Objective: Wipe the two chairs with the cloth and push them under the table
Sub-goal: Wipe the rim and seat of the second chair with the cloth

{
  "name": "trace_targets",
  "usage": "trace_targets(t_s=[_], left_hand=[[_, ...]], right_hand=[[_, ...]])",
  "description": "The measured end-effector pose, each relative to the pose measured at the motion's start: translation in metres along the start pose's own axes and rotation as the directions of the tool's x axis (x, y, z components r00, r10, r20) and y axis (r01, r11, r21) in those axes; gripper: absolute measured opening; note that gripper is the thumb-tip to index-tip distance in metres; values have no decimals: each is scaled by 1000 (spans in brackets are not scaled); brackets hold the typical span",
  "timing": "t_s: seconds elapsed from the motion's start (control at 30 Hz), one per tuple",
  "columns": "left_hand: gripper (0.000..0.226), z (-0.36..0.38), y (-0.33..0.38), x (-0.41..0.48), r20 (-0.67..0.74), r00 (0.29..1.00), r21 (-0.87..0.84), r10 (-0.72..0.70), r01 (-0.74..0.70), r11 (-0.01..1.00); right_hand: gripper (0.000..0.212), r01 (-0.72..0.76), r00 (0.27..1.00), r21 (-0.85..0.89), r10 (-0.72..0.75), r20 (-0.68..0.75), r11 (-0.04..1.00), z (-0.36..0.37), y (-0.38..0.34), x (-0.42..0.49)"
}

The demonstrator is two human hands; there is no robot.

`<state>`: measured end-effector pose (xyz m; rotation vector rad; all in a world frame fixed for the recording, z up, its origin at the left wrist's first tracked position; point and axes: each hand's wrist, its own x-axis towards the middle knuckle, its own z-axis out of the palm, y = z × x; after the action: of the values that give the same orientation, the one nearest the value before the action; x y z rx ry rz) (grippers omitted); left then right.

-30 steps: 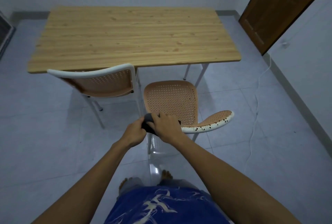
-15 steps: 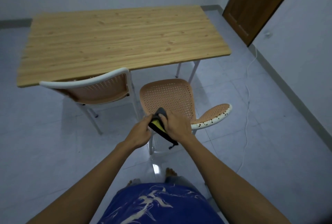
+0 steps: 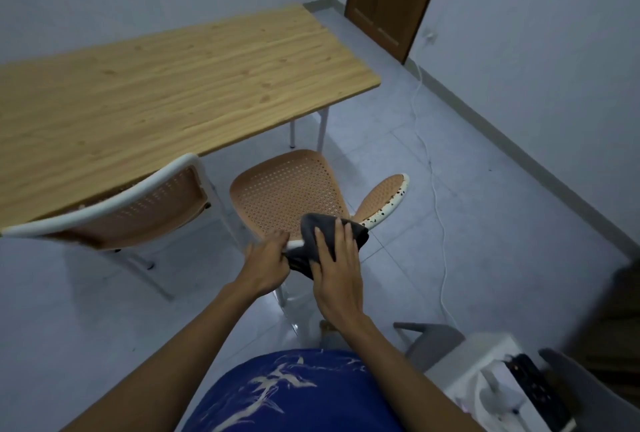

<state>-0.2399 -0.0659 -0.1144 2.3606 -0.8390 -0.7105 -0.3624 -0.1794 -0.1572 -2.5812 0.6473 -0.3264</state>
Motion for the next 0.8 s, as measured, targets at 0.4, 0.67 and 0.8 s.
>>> trace_targets(t_s=[0.4,0.67,0.8], left_hand=[[33,8,-16,4,116,988,58,101,-108,992],[62,15,-22,2,119,990,101,72,-84,991],[66,20,-28,5,82,989,111,127,-135,985]], right_hand=[[66,-492,832,504,555,30,710,-2,-46,31],[77,-602,686,588,727,34,541,-7,-58,47],[80,-667,613,615,779,131,421,-7,-64,50]])
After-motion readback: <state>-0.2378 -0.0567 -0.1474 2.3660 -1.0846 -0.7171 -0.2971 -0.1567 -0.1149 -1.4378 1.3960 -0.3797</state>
